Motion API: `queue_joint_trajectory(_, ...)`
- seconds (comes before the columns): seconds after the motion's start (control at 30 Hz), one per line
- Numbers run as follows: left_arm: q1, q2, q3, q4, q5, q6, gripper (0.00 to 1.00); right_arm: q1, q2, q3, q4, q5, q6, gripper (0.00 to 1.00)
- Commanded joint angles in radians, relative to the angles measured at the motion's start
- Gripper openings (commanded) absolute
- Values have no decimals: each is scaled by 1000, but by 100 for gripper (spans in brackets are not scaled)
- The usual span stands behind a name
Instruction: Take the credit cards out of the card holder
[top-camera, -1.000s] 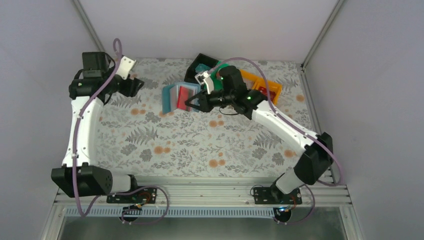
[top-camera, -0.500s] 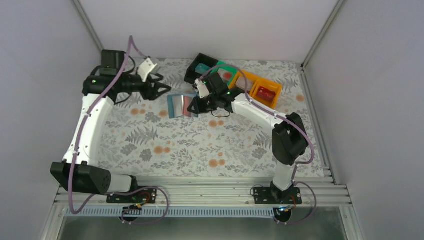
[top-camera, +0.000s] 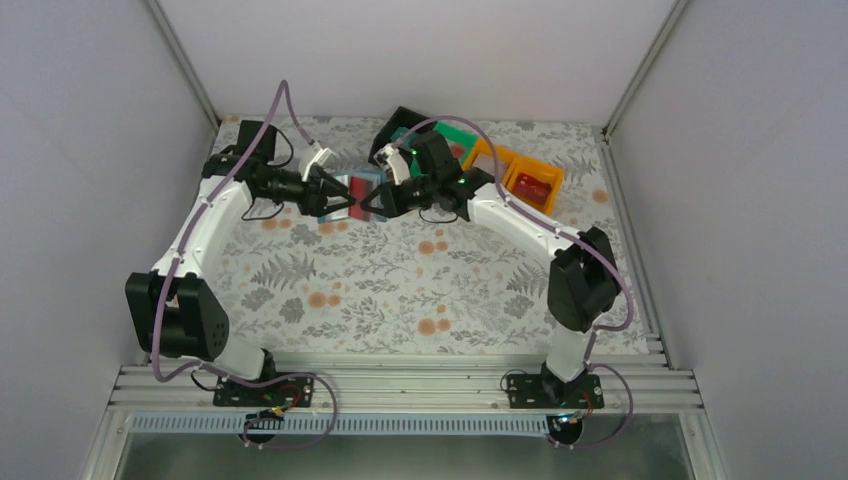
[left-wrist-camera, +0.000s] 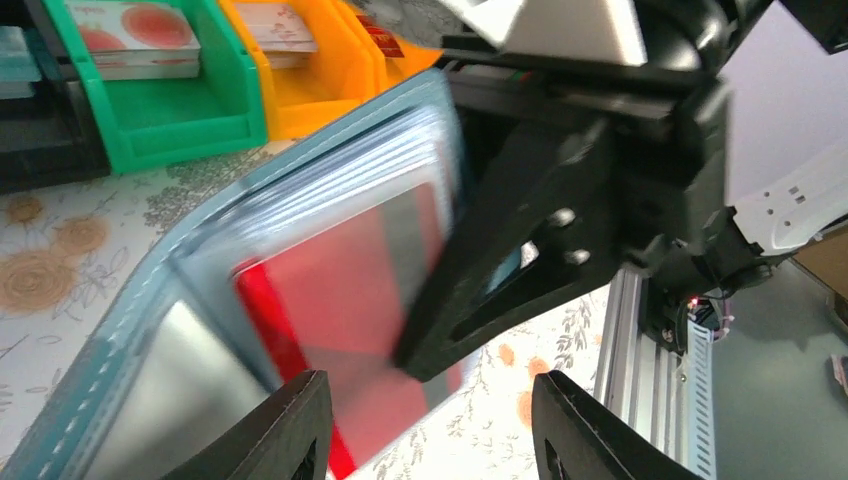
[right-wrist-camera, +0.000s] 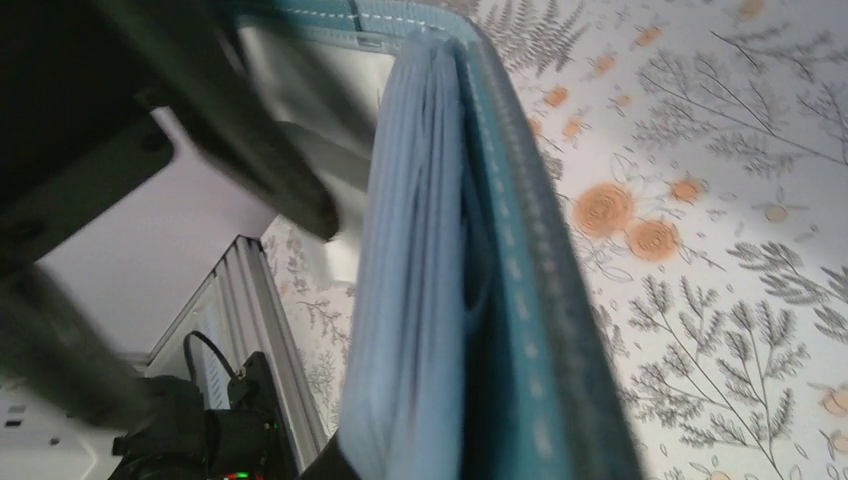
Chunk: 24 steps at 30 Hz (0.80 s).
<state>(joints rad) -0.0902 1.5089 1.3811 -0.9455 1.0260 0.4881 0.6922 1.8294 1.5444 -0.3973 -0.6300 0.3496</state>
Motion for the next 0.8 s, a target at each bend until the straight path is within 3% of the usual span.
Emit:
queue_joint_trajectory(0.0, 16, -19, -43, 74, 30, -5, 50, -8, -74, 1, 96, -122, -77, 4)
queue_joint_trajectory(0.13, 41, 9, -50, 18, 7, 47, 50, -10, -89, 14, 75, -189, -151, 4)
queue_joint_trajectory(0.3, 64, -3, -32, -11, 77, 79, 50, -11, -112, 14, 78, -246, -209, 4)
queue_joint_trajectory(0.5, 5, 10, 29, -41, 172, 116, 39, -10, -110, 44, 98, -328, -230, 4)
queue_joint_trajectory(0.57, -13, 6, 41, -70, 188, 140, 33, -11, -110, 49, 101, -331, -230, 4)
queue_joint_trajectory(0.7, -14, -24, 53, -86, 197, 151, 3, -11, -114, 39, 114, -349, -229, 4)
queue_joint_trajectory(0.77, -15, -30, 61, -108, 204, 166, 2, -11, -116, 36, 119, -348, -229, 4)
